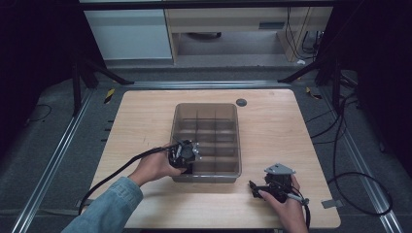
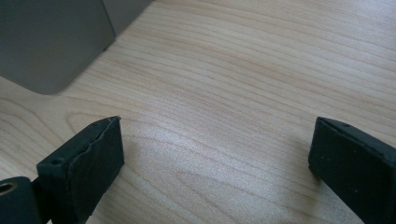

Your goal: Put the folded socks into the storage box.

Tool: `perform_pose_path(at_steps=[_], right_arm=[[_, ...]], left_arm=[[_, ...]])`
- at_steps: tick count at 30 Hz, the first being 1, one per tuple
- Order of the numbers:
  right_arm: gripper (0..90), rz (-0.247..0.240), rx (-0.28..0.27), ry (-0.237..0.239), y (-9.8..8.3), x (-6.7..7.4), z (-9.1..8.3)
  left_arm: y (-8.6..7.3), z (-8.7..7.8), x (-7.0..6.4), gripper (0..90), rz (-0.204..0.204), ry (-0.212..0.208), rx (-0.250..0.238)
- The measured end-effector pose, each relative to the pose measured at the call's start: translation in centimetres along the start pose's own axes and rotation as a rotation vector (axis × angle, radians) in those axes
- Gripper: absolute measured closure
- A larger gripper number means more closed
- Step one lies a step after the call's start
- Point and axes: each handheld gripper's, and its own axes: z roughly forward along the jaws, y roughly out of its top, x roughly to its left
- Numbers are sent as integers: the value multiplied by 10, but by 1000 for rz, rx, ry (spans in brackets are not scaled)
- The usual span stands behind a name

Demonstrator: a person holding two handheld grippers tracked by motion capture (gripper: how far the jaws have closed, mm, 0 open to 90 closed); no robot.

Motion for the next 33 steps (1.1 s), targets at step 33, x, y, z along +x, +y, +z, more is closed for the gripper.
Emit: perform_pose_path(at_steps=[33], right_arm=[[36,-2,0,1,0,0,0]], left_arm=[[-21,-51,5,678,-57,81,-280]])
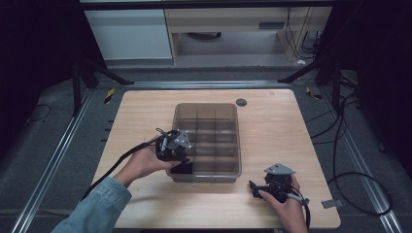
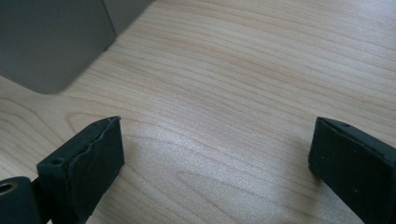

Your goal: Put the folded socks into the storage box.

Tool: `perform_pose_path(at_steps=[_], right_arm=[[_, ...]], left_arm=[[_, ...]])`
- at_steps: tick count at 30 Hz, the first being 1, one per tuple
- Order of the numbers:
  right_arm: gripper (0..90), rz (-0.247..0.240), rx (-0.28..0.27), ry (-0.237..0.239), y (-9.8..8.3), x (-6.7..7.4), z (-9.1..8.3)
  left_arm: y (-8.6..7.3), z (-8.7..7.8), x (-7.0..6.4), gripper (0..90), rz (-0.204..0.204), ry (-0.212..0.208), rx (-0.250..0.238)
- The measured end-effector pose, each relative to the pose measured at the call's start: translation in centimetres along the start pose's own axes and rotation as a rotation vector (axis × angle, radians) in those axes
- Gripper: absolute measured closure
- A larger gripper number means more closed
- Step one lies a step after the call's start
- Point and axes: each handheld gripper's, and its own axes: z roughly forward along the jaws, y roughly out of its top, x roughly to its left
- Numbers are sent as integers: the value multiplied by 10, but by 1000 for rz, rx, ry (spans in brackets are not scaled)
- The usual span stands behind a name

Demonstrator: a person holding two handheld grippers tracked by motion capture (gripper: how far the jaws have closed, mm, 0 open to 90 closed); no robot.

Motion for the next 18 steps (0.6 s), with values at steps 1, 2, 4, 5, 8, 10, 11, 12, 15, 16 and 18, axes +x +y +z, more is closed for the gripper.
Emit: perform_pose_path(at_steps=[1,2,4,5,8,10,11,12,15,16,18], right_arm=[[36,1,0,0,0,0,0],[36,2,-1,1,0,0,0],[36,1,0,0,0,0,0],[37,2,-1,1,0,0,0],[37,2,-1,1,0,0,0],[37,3,1,1,0,1,0],[37,3,1,1,0,1,0],[37,3,1,1,0,1,0],[37,5,1,1,0,1,0],[37,5,1,1,0,1,0],[37,5,1,1,0,1,0]], left_arm=[[0,-3,1,613,-5,12,-18],[0,-3,1,522,-5,12,-18],[-1,-7,3,346,-22,39,-47],[-1,-10,5,290,-47,53,-63],[-1,-13,7,147,-75,52,-85],[-1,-16,8,106,-89,59,-108],[-1,-17,8,78,-91,59,-116],[-1,-18,7,54,-92,60,-131],[-2,-23,6,35,-81,75,-144],[-3,-26,6,36,-78,76,-157],[-4,-31,5,36,-78,85,-163]])
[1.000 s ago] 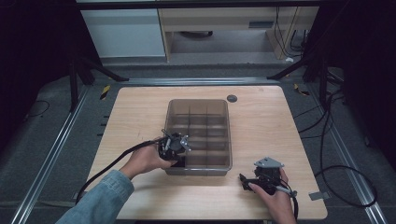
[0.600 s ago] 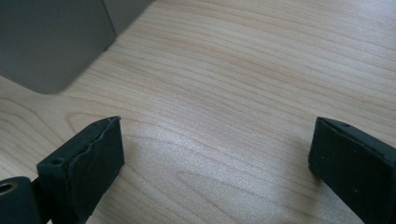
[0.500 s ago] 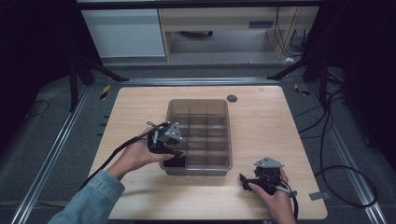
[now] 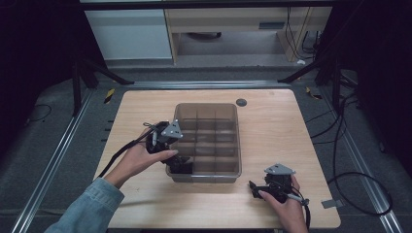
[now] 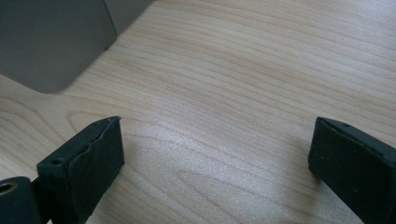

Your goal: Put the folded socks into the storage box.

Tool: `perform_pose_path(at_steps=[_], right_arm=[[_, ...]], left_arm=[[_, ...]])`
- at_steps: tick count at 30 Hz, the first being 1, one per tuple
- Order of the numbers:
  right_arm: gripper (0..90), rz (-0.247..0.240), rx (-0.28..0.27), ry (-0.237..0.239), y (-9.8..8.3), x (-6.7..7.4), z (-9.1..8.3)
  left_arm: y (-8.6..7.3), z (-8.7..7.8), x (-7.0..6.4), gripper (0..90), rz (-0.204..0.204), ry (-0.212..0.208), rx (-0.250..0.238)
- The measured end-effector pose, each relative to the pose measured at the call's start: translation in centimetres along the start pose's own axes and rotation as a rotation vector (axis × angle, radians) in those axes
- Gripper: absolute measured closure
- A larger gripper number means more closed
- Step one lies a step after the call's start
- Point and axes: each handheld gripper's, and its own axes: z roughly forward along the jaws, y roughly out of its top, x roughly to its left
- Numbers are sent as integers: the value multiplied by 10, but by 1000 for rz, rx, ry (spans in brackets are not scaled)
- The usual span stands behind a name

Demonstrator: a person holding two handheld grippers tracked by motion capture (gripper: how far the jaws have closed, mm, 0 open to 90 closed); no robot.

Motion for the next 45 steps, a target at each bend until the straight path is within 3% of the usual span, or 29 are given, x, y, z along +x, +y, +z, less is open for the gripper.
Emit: perform_pose_path(at_steps=[4,13,23,26,37,45], right_arm=[[37,-1,0,1,0,0,0],[37,-1,0,1,0,0,0],[36,2,0,-4,0,0,0],[36,3,0,-4,0,0,0],[36,3,0,-5,0,1,0],[36,5,1,-4,0,1,0]], left_arm=[[-4,-9,0,35,-8,13,-28],[-24,-38,4,39,-66,83,-74],[-59,-58,12,37,-124,121,-90],[-77,-65,13,37,-152,149,-84],[-119,-73,8,38,-232,154,-94],[-134,-70,4,38,-252,146,-82]])
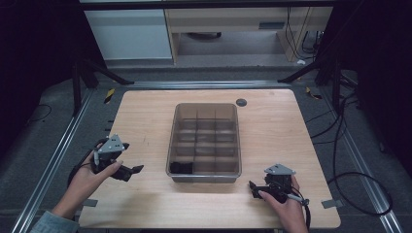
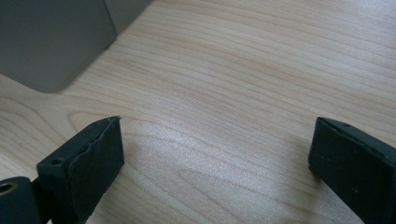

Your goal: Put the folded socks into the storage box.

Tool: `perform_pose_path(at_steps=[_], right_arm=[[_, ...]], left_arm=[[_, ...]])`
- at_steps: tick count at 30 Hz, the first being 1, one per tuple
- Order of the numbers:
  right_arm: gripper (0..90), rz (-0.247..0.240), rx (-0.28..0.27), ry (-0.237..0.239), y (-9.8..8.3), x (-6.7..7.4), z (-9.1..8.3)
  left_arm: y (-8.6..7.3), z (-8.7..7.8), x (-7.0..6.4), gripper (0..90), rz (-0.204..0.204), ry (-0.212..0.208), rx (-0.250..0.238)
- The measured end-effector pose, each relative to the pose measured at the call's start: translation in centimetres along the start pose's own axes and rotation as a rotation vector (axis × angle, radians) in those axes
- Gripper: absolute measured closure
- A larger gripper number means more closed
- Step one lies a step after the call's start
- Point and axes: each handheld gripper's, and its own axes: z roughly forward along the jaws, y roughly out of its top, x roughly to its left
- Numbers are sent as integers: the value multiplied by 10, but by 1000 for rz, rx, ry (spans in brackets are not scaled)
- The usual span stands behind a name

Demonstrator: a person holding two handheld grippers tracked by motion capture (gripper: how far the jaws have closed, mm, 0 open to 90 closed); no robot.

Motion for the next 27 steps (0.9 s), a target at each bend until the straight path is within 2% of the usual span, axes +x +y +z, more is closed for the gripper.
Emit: perform_pose_path(at_steps=[3,10,12,20,24,27], right_arm=[[36,0,0,0,0,0,0],[36,1,0,-1,0,0,0],[36,0,0,-1,0,0,0],[36,0,0,-1,0,0,0],[35,0,0,0,0,0,0],[35,-1,0,1,0,0,0]], left_arm=[[-8,6,5,38,-17,3,23],[-18,20,18,41,-65,12,35],[-23,31,22,40,-89,-1,45],[-26,61,37,42,-117,8,95],[-29,69,43,41,-123,0,95],[-31,76,47,41,-153,1,87]])
